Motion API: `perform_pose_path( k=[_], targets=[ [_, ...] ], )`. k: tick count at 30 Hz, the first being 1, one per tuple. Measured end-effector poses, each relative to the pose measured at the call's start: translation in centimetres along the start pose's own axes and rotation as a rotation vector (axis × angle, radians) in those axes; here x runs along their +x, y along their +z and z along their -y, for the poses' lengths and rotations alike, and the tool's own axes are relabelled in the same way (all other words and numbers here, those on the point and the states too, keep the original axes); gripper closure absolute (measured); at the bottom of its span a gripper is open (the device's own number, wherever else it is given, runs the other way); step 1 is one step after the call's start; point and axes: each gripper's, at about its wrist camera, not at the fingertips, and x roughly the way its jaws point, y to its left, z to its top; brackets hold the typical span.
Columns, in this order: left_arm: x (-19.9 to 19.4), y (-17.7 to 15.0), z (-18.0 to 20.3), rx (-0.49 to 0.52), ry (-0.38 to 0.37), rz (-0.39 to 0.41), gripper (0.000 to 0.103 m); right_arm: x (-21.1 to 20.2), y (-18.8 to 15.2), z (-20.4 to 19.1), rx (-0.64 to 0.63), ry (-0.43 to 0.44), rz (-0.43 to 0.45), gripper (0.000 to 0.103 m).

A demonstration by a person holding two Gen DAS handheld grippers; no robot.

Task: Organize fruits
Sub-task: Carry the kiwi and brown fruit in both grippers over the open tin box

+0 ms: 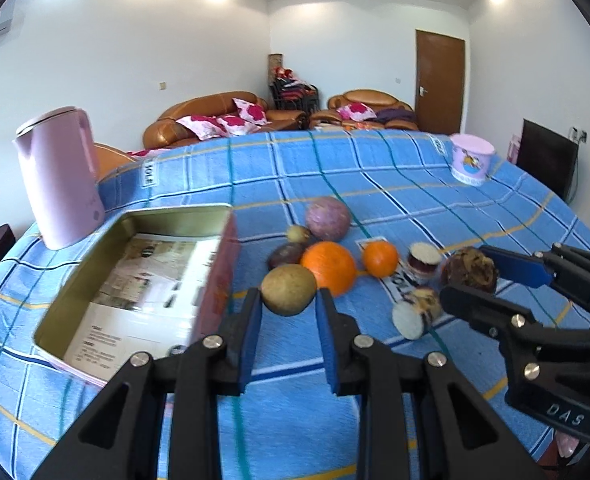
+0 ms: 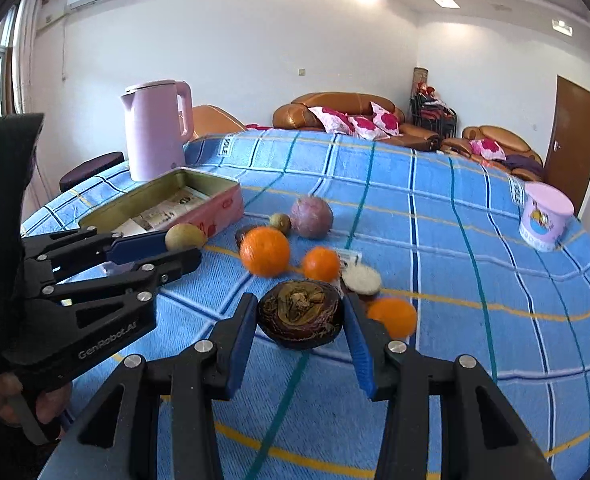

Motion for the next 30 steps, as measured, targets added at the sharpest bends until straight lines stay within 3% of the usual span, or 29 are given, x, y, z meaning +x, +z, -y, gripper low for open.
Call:
perform_pose_path(
  k=[19,30],
  targets=[
    [-0.9,2.4,-9.0,-0.089,0.191,0.051,0.074,3.7,5.8,-5.0,-0.159,0.038,0.057,0.057],
    [0.8,2.3,-12.1,-0.103,0.247,0.014,0.074,6.8,7.3,-7.6,-0.211,0.082,0.050,0.057]
  ],
)
